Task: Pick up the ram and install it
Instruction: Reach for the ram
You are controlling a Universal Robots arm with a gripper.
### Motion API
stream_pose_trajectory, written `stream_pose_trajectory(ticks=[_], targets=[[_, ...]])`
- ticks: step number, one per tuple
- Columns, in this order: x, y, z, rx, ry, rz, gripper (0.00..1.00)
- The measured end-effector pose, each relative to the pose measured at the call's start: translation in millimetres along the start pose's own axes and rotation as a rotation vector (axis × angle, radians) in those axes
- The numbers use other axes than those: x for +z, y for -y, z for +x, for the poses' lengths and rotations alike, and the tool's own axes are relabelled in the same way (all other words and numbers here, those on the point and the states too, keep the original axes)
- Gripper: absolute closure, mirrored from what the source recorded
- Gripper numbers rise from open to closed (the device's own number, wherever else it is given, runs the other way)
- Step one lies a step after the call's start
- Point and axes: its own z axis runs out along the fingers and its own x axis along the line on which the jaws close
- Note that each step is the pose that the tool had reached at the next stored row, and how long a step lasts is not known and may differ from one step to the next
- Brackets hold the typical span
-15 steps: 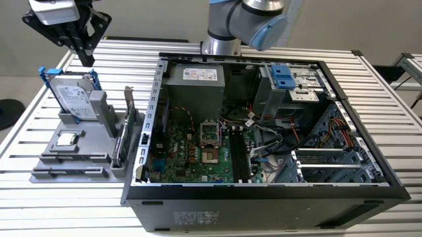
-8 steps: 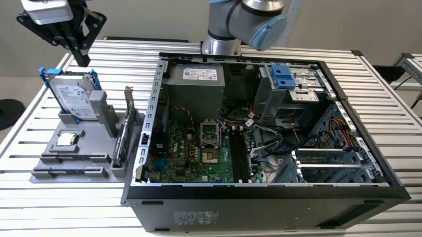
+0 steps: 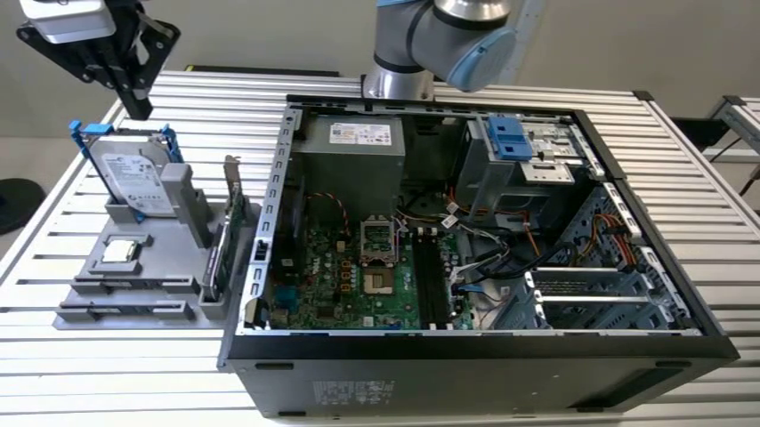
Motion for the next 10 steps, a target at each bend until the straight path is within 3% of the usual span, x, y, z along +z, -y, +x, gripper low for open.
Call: stream_pose_trajectory(ticks=[10], targets=[[-0.3, 1.0, 14.0, 0.0, -0.0001, 0.0001, 1.0]])
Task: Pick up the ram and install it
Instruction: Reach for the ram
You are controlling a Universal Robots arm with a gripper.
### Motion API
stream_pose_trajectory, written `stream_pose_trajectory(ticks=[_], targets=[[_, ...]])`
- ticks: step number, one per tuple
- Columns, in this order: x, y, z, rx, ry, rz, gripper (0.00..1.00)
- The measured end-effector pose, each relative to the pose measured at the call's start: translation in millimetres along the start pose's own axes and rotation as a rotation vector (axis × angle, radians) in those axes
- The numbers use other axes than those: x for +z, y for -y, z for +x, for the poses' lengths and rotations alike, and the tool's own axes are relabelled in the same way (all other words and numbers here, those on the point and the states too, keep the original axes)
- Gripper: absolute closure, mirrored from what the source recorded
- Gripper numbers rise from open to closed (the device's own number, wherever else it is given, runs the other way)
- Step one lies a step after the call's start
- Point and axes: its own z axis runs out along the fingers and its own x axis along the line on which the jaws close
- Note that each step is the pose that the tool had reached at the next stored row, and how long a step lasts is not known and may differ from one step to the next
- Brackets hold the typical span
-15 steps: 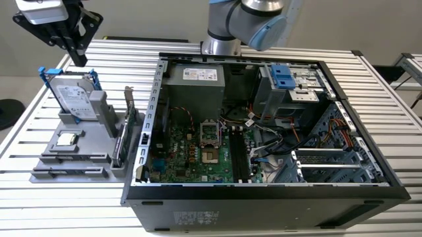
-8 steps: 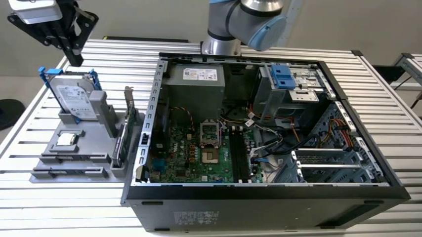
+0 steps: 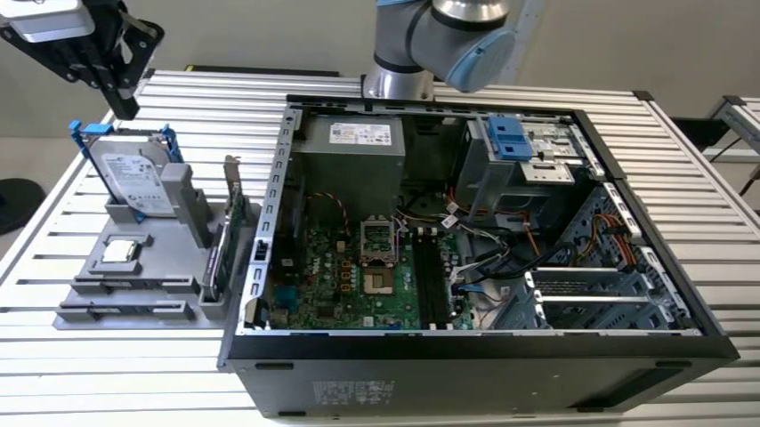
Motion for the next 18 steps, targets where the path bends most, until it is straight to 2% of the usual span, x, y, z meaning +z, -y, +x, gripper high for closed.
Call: stream_pose_trajectory(ticks=[18], targets=[[-0.5, 1.9, 26.2, 0.0, 0.0, 0.0, 1.0]])
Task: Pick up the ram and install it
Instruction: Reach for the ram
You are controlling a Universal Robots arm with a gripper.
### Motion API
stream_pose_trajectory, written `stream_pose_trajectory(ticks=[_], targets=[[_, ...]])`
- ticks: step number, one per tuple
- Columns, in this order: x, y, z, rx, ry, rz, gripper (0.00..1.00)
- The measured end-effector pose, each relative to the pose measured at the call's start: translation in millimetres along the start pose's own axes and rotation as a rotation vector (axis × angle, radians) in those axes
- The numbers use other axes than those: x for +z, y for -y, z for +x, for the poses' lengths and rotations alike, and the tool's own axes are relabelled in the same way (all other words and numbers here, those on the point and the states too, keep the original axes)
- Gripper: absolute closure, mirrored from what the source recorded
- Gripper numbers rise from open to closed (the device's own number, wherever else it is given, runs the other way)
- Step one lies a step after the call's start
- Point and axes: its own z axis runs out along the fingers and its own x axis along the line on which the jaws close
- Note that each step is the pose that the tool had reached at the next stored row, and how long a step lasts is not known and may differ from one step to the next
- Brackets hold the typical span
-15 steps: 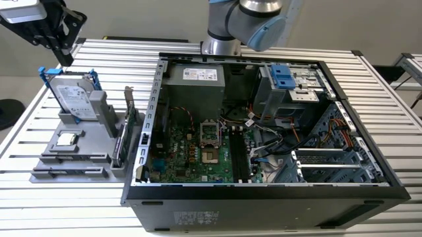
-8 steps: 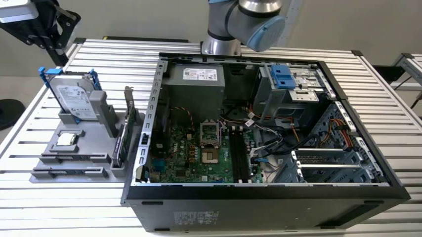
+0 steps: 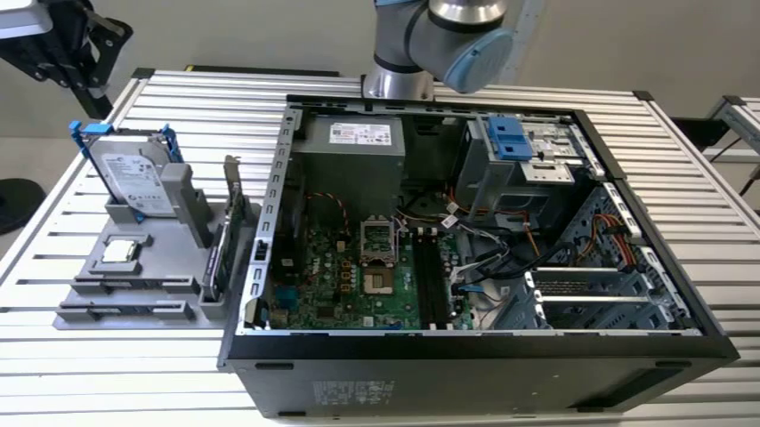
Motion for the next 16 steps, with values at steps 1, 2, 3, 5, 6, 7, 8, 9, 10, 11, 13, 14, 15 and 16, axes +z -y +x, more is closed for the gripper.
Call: stream_pose_trajectory(ticks=[1, 2, 3, 5, 6, 7, 8, 9, 10, 11, 13, 14, 15, 16], targets=[[0.0, 0.1, 1.3, 0.0, 0.0, 0.0, 1.0], [0.0, 0.2, 2.4, 0.0, 0.0, 0.0, 1.0], [0.0, 0.3, 3.2, 0.0, 0.0, 0.0, 1.0], [-0.1, 0.4, 4.2, 0.0, 0.0, 0.0, 1.0], [-0.1, 0.4, 4.2, 0.0, 0.0, 0.0, 1.0], [-0.1, 0.4, 4.5, 0.0, 0.0, 0.0, 1.0], [-0.1, 0.3, 4.6, 0.0, 0.0, 0.0, 1.0], [0.0, 0.3, 4.6, 0.0, 0.0, -0.0001, 1.0], [-0.1, 0.4, 4.6, 0.0, 0.0, 0.0, 1.0], [-0.1, 0.3, 4.6, 0.0, 0.0001, 0.0, 1.0], [-0.1, 0.4, 4.6, 0.0, 0.0, 0.0, 1.0], [0.0, 0.4, 4.7, 0.0, 0.0001, 0.0, 1.0], [0.0, 0.4, 4.7, 0.0, 0.0001, 0.0, 1.0], [-0.1, 0.5, 4.7, 0.0, 0.0, 0.0, 1.0]])
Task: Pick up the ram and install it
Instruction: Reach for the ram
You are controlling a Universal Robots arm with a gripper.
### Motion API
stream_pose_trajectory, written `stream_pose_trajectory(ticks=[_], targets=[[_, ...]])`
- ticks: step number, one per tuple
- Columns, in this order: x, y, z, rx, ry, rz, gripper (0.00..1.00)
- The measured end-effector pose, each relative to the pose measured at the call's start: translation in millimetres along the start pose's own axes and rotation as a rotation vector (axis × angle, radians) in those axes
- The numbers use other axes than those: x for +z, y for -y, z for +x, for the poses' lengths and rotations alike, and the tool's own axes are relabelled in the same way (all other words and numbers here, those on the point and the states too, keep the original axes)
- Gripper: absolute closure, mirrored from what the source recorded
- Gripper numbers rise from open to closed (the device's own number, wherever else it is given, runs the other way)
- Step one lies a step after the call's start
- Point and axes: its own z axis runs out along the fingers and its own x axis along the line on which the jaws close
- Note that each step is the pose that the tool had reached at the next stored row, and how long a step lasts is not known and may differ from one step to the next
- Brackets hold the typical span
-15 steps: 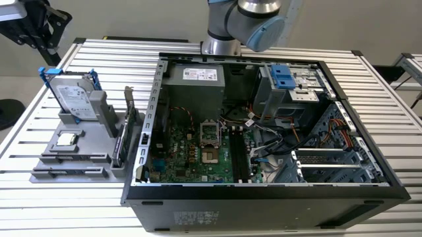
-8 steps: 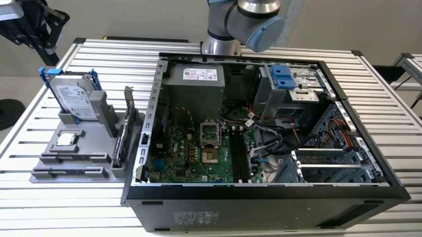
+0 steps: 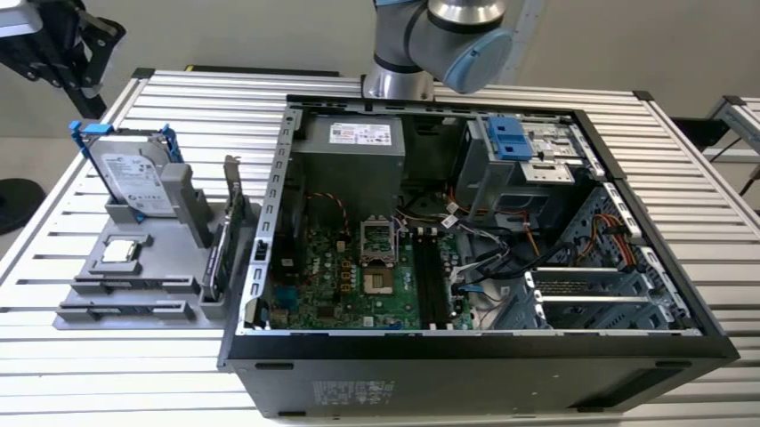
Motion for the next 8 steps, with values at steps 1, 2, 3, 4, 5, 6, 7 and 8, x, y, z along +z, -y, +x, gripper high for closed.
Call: stream_pose_trajectory(ticks=[1, 2, 3, 4, 5, 6, 7, 8], targets=[[0.0, 0.3, 0.0, 0.0, 0.0001, 0.0, 1.0], [0.0, 0.9, 0.0, 0.0, 0.0001, -0.0001, 1.0], [0.0, 1.7, -0.1, 0.0, 0.0, -0.0001, 1.0], [-0.1, 2.7, -0.2, 0.0, 0.0, 0.0, 1.0], [-0.1, 4.0, -0.3, 0.0, 0.0001, -0.0001, 1.0], [-0.2, 5.2, -0.4, 0.0, 0.0, -0.0001, 1.0], [-0.2, 6.5, -0.5, 0.0, 0.0, 0.0, 1.0], [-0.3, 7.8, -0.6, 0.0, 0.0, 0.0, 1.0]])
